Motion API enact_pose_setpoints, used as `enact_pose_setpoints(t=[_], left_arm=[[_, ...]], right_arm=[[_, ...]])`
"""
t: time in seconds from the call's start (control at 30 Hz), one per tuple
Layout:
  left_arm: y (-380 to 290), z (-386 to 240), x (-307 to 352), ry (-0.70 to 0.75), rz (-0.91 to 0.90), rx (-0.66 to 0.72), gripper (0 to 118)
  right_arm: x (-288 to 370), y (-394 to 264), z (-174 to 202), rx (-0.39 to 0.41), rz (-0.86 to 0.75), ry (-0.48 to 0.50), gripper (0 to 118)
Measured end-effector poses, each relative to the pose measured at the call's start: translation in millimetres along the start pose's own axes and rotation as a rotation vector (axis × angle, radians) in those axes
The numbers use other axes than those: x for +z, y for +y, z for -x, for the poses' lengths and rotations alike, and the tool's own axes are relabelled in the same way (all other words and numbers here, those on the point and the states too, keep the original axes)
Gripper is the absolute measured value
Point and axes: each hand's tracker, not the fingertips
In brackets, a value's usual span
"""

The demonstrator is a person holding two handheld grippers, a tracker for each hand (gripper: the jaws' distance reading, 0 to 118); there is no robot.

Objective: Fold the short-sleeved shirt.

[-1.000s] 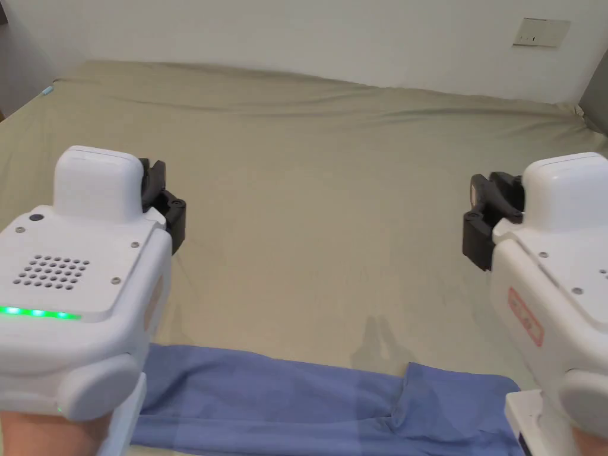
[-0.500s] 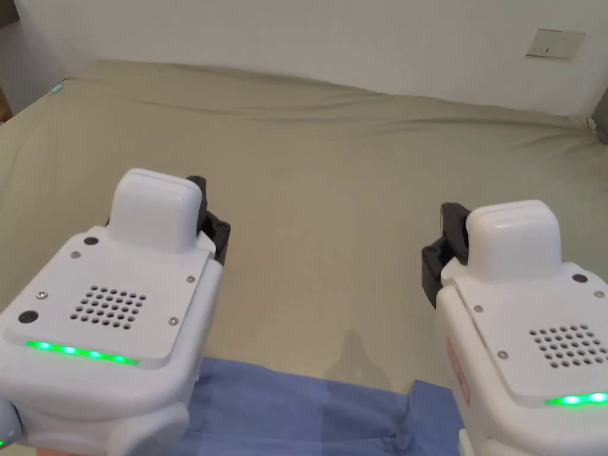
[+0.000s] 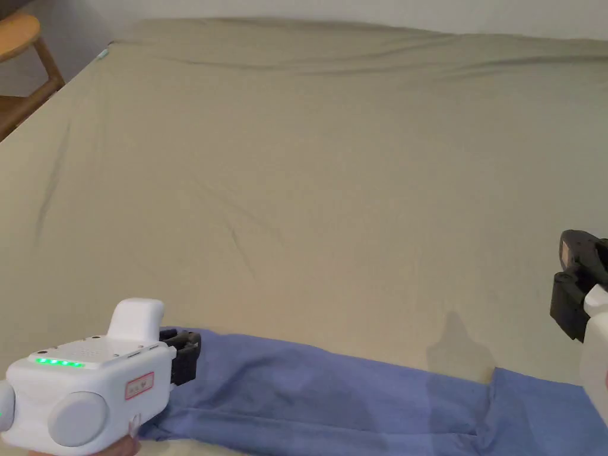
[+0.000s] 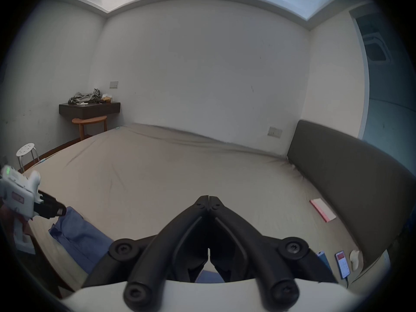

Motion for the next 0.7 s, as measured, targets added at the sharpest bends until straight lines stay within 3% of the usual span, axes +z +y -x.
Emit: enact_pose_setpoints(t=[0.07, 0.1, 0.17, 0.2, 0.3, 0.47, 0.63, 0.7], left_arm=[[-4.4, 39.4, -3.5, -0.005, 0.068, 0.159, 16], [-6.3, 54.2, -2.8, -0.019, 0.058, 0.178, 31], [-8.3, 84.2, -5.7, -0.079, 0.064, 0.198, 96], [-8.2, 96.2, -7.5, -0.112, 0.067, 0.215, 114], [-6.7, 118.7, -14.0, -0.221, 0.084, 0.314, 117], [-13.7, 150.3, -47.9, -0.432, 0.193, 0.523, 117], [-18.2, 123.7, -57.4, -0.695, 0.226, 0.635, 117], [-25.3, 113.0, -70.3, -0.747, 0.25, 0.649, 115]], right_arm=[[-10.2, -10.1, -8.1, 0.004, 0.063, 0.01, 0], [-14.0, -15.1, -11.0, 0.019, 0.079, -0.001, 0], [-17.1, -22.0, -13.9, 0.039, 0.101, -0.013, 0], [-17.8, -23.9, -17.8, 0.033, 0.11, -0.01, 0], [-15.5, -26.7, -25.0, -0.013, 0.125, 0.038, 0], [-11.1, -25.8, -25.5, 0.016, 0.135, 0.047, 0], [-5.5, -17.8, -28.1, -0.076, 0.126, 0.135, 0], [-6.3, -15.6, -27.6, -0.076, 0.129, 0.125, 0]])
